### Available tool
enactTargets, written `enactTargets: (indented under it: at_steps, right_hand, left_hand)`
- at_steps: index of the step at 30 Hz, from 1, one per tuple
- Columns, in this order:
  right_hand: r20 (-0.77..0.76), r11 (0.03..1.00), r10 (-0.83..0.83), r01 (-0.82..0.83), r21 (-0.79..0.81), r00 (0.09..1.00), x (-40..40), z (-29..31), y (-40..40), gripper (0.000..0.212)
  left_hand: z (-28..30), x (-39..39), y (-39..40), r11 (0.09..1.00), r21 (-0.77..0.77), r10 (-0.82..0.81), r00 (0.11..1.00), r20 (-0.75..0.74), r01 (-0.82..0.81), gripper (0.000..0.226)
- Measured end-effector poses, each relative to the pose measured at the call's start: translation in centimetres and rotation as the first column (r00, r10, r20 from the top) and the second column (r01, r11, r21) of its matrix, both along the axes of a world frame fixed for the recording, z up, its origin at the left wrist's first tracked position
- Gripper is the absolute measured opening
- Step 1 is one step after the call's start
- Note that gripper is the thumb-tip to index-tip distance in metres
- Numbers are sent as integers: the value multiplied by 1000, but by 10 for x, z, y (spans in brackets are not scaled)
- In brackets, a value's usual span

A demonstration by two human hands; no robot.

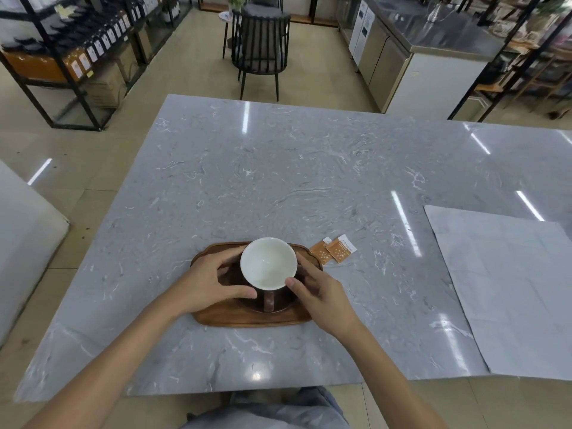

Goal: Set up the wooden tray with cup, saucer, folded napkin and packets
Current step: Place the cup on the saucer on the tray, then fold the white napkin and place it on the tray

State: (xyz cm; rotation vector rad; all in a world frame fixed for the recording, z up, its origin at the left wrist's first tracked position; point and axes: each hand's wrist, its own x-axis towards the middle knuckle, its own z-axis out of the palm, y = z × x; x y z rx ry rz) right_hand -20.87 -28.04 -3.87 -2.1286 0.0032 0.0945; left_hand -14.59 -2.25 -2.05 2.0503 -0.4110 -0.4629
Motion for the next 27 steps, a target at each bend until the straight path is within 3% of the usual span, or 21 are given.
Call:
enactTargets:
  at_steps: [4,8,11,18,27]
  right_hand:
    - [26,1000,19,-20,16,999,3,16,-13,43]
    - [48,999,-16,18,-40,999,0,32,-37,32]
    - [42,992,-57,61,-109,997,-7,33,-66,35]
    - [18,948,-74,76,-309,997,-49,35,-160,25]
    - [-22,847,-176,140,-513,984,-141,18,-325,32]
  left_hand:
    - [23,13,-4,994,96,36,996,79,-44,87]
    - [54,28,-38,995,98,-38,972,234,15,59]
    - [62,35,-79,984,125,-163,935,316,129,41]
    - [43,14,-193,832,312,-546,777,314,458,41]
    - [-7,-79,-358,764,301,-643,715,274,571,44]
